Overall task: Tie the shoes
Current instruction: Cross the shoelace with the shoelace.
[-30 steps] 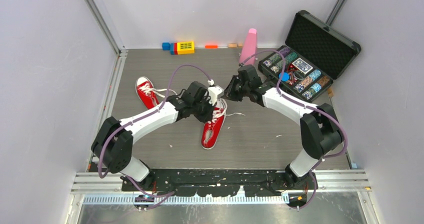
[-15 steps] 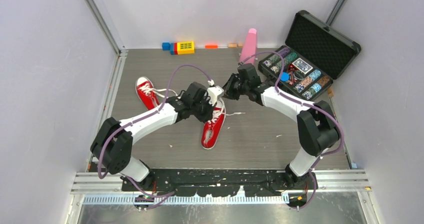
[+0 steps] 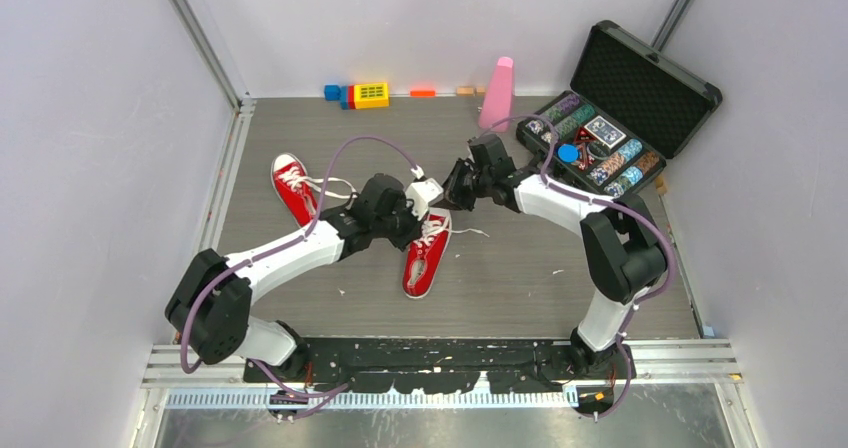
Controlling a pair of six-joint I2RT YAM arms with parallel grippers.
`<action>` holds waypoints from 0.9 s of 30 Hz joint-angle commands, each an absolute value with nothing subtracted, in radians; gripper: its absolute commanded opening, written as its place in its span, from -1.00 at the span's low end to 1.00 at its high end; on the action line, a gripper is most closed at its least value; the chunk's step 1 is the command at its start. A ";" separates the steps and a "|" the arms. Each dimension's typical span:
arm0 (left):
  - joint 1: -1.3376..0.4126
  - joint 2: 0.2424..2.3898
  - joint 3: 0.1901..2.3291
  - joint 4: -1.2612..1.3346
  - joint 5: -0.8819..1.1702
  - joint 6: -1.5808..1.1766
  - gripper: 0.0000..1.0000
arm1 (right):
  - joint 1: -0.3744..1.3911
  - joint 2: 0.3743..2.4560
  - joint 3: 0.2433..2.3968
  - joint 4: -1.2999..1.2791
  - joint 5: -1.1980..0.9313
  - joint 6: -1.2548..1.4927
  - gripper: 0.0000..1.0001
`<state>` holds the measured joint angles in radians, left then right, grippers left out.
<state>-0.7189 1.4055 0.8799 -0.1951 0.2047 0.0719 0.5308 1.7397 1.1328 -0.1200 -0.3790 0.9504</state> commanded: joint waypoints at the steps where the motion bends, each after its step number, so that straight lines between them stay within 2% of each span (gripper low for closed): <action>1: -0.722 1.388 0.873 -0.113 0.191 0.113 -1.00 | 0.543 1.759 1.131 -0.096 -0.448 0.964 -1.00; 27: -0.724 1.448 0.870 0.003 0.167 0.144 -1.00 | 0.563 1.784 1.097 -0.182 -0.607 0.856 -1.00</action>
<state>-0.7197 1.4281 0.8448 -0.0498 0.1783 0.1184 0.5556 1.7821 1.0954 -0.1841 -0.5373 0.8841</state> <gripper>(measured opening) 0.010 0.017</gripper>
